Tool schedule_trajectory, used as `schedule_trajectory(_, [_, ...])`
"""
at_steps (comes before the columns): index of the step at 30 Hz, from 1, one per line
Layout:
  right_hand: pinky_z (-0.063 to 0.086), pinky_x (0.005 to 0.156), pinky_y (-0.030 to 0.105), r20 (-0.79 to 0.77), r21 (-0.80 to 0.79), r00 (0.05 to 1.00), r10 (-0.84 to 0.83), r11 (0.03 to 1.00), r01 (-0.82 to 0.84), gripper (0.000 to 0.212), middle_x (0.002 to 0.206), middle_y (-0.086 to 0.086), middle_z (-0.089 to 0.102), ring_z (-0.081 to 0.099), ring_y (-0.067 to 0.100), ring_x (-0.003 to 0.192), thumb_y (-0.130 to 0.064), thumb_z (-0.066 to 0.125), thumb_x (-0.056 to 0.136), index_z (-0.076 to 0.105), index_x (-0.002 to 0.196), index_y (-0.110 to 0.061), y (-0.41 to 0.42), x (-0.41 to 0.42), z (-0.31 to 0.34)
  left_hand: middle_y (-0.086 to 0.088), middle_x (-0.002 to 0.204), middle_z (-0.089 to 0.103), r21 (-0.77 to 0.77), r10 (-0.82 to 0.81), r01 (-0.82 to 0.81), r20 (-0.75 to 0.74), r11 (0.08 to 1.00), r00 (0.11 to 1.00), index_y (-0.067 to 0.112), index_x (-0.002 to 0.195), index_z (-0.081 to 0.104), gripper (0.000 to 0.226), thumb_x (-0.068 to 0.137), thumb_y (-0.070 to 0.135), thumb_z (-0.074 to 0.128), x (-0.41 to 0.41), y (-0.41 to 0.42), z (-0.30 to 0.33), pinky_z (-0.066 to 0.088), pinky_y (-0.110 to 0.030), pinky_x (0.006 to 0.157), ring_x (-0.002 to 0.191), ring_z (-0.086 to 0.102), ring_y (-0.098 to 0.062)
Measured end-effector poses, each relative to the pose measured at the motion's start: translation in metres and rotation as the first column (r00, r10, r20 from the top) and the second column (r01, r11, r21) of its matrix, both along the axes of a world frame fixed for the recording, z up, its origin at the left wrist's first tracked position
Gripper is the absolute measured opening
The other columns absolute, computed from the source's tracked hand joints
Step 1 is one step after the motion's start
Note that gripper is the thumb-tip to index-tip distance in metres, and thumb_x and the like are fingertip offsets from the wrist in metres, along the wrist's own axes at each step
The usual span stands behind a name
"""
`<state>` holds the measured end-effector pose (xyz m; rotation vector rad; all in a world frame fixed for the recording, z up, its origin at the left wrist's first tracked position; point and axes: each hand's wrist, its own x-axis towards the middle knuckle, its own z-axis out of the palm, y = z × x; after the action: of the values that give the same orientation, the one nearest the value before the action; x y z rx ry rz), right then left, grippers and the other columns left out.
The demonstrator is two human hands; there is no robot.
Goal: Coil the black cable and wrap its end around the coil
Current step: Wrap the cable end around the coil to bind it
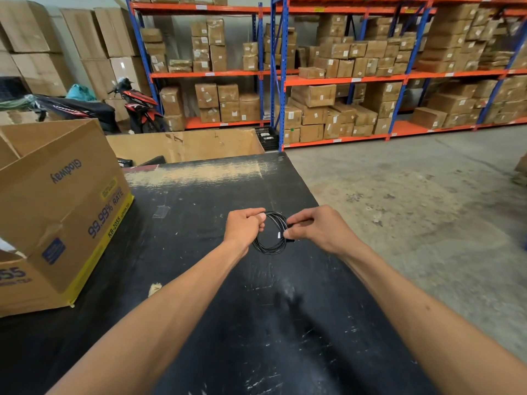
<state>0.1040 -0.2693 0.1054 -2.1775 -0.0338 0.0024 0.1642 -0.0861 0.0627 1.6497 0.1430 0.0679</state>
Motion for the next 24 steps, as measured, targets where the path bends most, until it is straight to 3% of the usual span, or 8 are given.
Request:
schedule_trajectory(4, [0.048, 0.067, 0.015, 0.158, -0.069, 0.985, -0.066, 0.995, 0.077, 0.011, 0.066, -0.013, 0.072, 0.064, -0.009, 0.060, -0.020, 0.084, 0.076, 0.079, 0.085, -0.025, 0.005, -0.001, 0.001, -0.007, 0.077, 0.067, -0.016, 0.043, -0.043, 0.005, 0.999, 0.999, 0.002, 0.109, 0.072, 0.021, 0.090, 0.002, 0.062, 0.002, 0.004, 0.005, 0.051, -0.014, 0.059, 0.063, 0.057, -0.011])
schedule_trajectory(6, [0.050, 0.066, 0.016, 0.266, -0.045, 0.953, -0.142, 0.986, 0.160, 0.003, 0.064, -0.014, 0.071, 0.064, -0.006, 0.057, -0.023, 0.079, 0.082, 0.078, 0.085, -0.024, 0.003, -0.001, 0.004, -0.007, 0.076, 0.068, -0.040, 0.087, -0.087, -0.014, 0.995, 0.996, 0.002, 0.109, 0.073, 0.021, 0.090, 0.002, 0.062, 0.006, 0.006, 0.006, 0.053, -0.020, 0.065, 0.062, 0.057, -0.012])
schedule_trajectory(9, [0.062, 0.065, 0.032, 0.282, 0.154, 0.922, -0.265, 0.961, 0.229, 0.005, 0.078, -0.001, 0.076, 0.074, 0.007, 0.060, -0.020, 0.069, 0.093, 0.071, 0.096, -0.016, 0.000, -0.002, 0.009, -0.007, 0.075, 0.068, -0.109, 0.138, -0.142, -0.049, 0.984, 0.989, -0.001, 0.105, 0.071, 0.017, 0.092, 0.001, 0.059, 0.009, 0.007, 0.009, 0.053, -0.020, 0.060, 0.059, 0.055, -0.012])
schedule_trajectory(12, [0.064, 0.062, 0.031, 0.221, 0.382, 0.890, -0.399, 0.875, 0.297, 0.005, 0.087, 0.010, 0.075, 0.077, 0.016, 0.063, -0.009, 0.061, 0.098, 0.063, 0.102, -0.008, 0.002, -0.007, 0.014, -0.009, 0.076, 0.069, -0.218, 0.138, -0.159, -0.105, 0.963, 0.985, -0.002, 0.099, 0.069, 0.013, 0.093, -0.003, 0.057, 0.010, 0.002, 0.019, 0.049, -0.017, 0.051, 0.057, 0.052, -0.011])
schedule_trajectory(16, [0.064, 0.073, 0.037, 0.170, 0.557, 0.821, -0.545, 0.740, 0.376, 0.007, 0.083, 0.009, 0.074, 0.078, 0.015, 0.065, -0.006, 0.056, 0.100, 0.059, 0.107, -0.006, -0.015, -0.005, 0.020, -0.013, 0.072, 0.066, -0.246, 0.248, -0.296, -0.210, 0.923, 0.946, -0.003, 0.087, 0.067, 0.013, 0.091, -0.006, 0.055, 0.018, 0.017, 0.025, 0.042, -0.019, 0.046, 0.051, 0.047, -0.013])
schedule_trajectory(20, [0.060, 0.091, 0.039, 0.120, 0.556, 0.917, -0.380, 0.791, 0.254, 0.018, 0.096, 0.017, 0.076, 0.078, 0.021, 0.081, -0.010, 0.074, 0.089, 0.063, 0.104, -0.009, -0.028, 0.002, 0.017, -0.009, 0.070, 0.065, -0.194, 0.258, -0.291, -0.177, 0.937, 0.950, -0.005, 0.098, 0.070, 0.017, 0.090, -0.005, 0.056, 0.021, 0.024, 0.026, 0.051, -0.024, 0.060, 0.057, 0.054, -0.014])
schedule_trajectory(24, [0.053, 0.075, 0.025, 0.170, 0.295, 0.976, -0.133, 0.952, 0.078, 0.026, 0.084, -0.003, 0.073, 0.069, 0.011, 0.078, -0.018, 0.086, 0.076, 0.078, 0.100, -0.019, 0.001, -0.001, 0.004, -0.005, 0.073, 0.069, -0.092, 0.159, -0.161, -0.033, 0.983, 0.987, 0.004, 0.102, 0.074, 0.017, 0.090, 0.002, 0.062, 0.009, -0.001, 0.029, 0.059, -0.031, 0.080, 0.065, 0.062, -0.014])
